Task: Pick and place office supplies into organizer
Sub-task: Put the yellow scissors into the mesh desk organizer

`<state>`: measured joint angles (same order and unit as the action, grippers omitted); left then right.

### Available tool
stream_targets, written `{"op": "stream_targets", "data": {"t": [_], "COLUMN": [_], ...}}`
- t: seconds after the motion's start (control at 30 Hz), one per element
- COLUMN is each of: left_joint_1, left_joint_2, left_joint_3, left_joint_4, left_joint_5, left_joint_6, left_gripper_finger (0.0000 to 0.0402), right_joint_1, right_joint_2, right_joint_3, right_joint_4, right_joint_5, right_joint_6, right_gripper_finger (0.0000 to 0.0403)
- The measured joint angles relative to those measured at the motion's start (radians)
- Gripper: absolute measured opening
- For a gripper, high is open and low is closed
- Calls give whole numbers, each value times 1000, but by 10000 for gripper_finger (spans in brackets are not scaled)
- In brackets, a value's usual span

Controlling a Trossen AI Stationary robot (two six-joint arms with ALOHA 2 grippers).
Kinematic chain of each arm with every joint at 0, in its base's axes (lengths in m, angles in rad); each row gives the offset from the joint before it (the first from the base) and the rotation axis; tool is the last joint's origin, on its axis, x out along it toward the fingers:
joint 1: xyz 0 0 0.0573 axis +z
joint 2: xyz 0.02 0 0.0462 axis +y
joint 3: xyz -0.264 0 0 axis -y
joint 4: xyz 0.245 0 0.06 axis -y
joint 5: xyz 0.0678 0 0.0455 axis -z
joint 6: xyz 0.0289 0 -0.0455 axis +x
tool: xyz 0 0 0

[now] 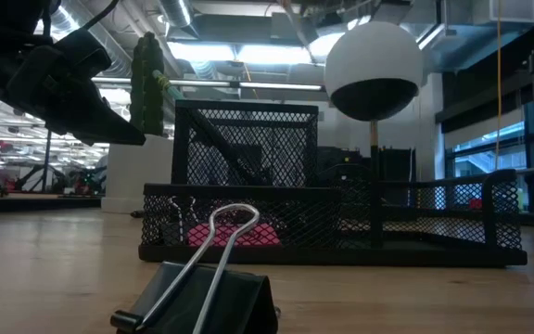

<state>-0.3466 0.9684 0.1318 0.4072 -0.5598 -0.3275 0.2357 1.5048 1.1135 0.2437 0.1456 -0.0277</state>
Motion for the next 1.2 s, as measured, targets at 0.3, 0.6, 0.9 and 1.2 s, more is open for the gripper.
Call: {"op": "stream_targets", "data": {"t": [0.3, 0.6, 0.9, 1.2], "left_joint_1": [0, 0, 0, 0], "left_joint_2": [0, 0, 0, 0], "left_joint_3": [0, 0, 0, 0], "left_joint_4": [0, -2, -3, -5], "left_joint_5": [0, 0, 0, 0], "left_joint_6": [0, 0, 0, -1], "left_gripper_finger": [59, 59, 59, 59], "right_joint_1": [43, 43, 43, 43], "right_joint_2": [137, 273, 343, 361], "right_joint_3": [-41, -41, -41, -41], "right_joint_4": [209, 262, 231, 197], "right_joint_5": [-17, -18, -19, -17], "right_joint_6": [-83, -83, -78, -58], "right_gripper_finger": [86, 86, 86, 86]}}
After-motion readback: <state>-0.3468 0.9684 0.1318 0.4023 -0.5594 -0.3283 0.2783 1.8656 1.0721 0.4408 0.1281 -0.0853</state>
